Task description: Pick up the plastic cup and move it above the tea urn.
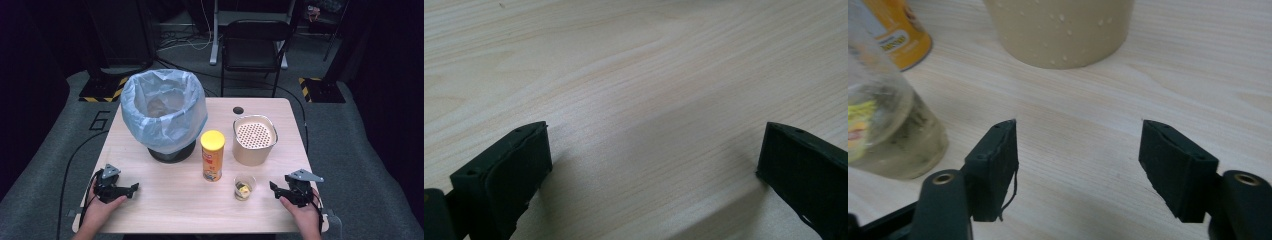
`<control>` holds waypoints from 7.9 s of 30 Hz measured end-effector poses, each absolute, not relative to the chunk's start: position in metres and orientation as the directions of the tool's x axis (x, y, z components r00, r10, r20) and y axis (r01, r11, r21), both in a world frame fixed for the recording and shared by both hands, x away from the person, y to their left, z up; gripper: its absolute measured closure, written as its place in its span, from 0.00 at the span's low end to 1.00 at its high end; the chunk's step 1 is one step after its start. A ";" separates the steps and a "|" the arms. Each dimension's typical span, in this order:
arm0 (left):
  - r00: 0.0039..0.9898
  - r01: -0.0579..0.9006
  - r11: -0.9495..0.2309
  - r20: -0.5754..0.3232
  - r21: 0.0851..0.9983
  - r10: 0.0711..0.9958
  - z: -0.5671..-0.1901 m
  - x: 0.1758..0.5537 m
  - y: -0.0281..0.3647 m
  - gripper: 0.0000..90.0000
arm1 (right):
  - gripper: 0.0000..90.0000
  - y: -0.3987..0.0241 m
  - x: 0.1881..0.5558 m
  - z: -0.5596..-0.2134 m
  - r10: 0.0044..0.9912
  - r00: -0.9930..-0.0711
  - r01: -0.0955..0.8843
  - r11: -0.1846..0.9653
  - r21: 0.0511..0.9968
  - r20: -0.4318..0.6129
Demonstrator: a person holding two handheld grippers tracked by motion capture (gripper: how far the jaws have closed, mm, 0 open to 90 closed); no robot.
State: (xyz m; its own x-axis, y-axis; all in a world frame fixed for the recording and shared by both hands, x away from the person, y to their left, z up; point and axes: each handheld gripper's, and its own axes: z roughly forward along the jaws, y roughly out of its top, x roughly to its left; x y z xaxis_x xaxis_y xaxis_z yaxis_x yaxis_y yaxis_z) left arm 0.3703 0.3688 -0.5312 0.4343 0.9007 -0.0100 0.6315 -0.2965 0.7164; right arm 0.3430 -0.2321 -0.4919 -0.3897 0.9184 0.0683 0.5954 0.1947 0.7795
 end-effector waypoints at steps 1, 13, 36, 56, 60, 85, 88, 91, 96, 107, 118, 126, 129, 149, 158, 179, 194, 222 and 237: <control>0.433 0.632 -0.294 -0.011 0.717 0.901 -0.531 0.370 0.369 0.01 | 0.40 -0.231 0.342 -0.489 0.913 -0.399 0.609 0.193 0.769 0.087; 0.434 0.631 -0.297 -0.009 0.717 0.901 -0.531 0.370 0.369 0.01 | 0.39 -0.220 0.332 -0.458 0.867 -0.485 0.578 0.226 0.784 0.109; 0.432 0.633 -0.292 -0.014 0.717 0.902 -0.531 0.370 0.368 0.01 | 0.23 -0.181 0.323 -0.438 0.761 -0.639 0.503 0.301 0.810 0.114; 0.432 0.633 -0.293 -0.012 0.716 0.902 -0.531 0.370 0.369 0.01 | 0.17 -0.142 0.337 -0.466 0.726 -0.681 0.505 0.370 0.780 0.096; 0.432 0.633 -0.293 -0.013 0.717 0.902 -0.531 0.370 0.369 0.01 | 0.17 -0.137 0.339 -0.471 0.724 -0.685 0.496 0.379 0.781 0.084; 0.431 0.633 -0.292 -0.013 0.717 0.902 -0.531 0.370 0.368 0.01 | 0.31 -0.133 0.345 -0.490 0.739 -0.670 0.482 0.355 0.801 0.076; 0.430 0.632 -0.291 -0.012 0.718 0.903 -0.531 0.370 0.368 0.01 | 0.31 -0.133 0.345 -0.492 0.737 -0.670 0.473 0.334 0.815 0.087; 0.431 0.632 -0.292 -0.012 0.718 0.902 -0.531 0.370 0.368 0.01 | 0.33 -0.133 0.344 -0.493 0.733 -0.675 0.462 0.329 0.824 0.086; 0.430 0.629 -0.291 -0.012 0.721 0.903 -0.532 0.370 0.368 0.01 | 0.37 -0.131 0.343 -0.493 0.734 -0.676 0.443 0.335 0.831 0.065; 0.430 0.632 -0.290 -0.014 0.718 0.903 -0.531 0.370 0.368 0.01 | 0.39 -0.132 0.343 -0.490 0.729 -0.682 0.450 0.359 0.818 0.056; 0.432 0.632 -0.293 -0.013 0.717 0.902 -0.531 0.370 0.369 0.01 | 0.39 -0.143 0.341 -0.473 0.743 -0.667 0.433 0.332 0.838 0.051; 0.432 0.632 -0.292 -0.013 0.718 0.902 -0.531 0.370 0.368 0.01 | 0.40 -0.151 0.342 -0.459 0.756 -0.654 0.422 0.344 0.839 0.019; 0.432 0.633 -0.293 -0.013 0.717 0.902 -0.531 0.370 0.368 0.01 | 0.40 -0.155 0.342 -0.453 0.759 -0.650 0.418 0.341 0.842 0.015; 0.431 0.632 -0.290 -0.015 0.718 0.902 -0.531 0.370 0.368 0.01 | 0.40 -0.179 0.349 -0.409 0.788 -0.615 0.431 0.309 0.848 0.025; 0.433 0.632 -0.294 -0.012 0.717 0.901 -0.531 0.370 0.369 0.01 | 0.41 -0.189 0.354 -0.392 0.796 -0.605 0.414 0.302 0.859 0.011; 0.428 0.630 -0.290 -0.010 0.720 0.904 -0.532 0.370 0.368 0.01 | 0.41 -0.191 0.365 -0.373 0.791 -0.612 0.415 0.301 0.859 0.018; 0.432 0.633 -0.293 -0.013 0.717 0.902 -0.531 0.370 0.369 0.01 | 0.41 -0.187 0.365 -0.372 0.786 -0.618 0.410 0.303 0.860 0.018; 0.432 0.630 -0.295 -0.008 0.718 0.902 -0.532 0.370 0.369 0.01 | 0.41 -0.194 0.393 -0.343 0.808 -0.589 0.390 0.297 0.871 -0.012; 0.434 0.628 -0.294 -0.010 0.720 0.901 -0.532 0.371 0.369 0.01 | 0.41 -0.187 0.430 -0.349 0.817 -0.572 0.371 0.345 0.862 -0.081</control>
State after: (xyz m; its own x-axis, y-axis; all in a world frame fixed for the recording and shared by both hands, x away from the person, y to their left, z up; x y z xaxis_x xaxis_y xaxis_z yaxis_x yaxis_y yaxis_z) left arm 0.3706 0.3687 -0.5316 0.4338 0.9010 -0.0101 0.6284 -0.2944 0.7200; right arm 0.4301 -0.1869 -0.3488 -0.5715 0.8166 -0.0812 0.3708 0.3453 0.8621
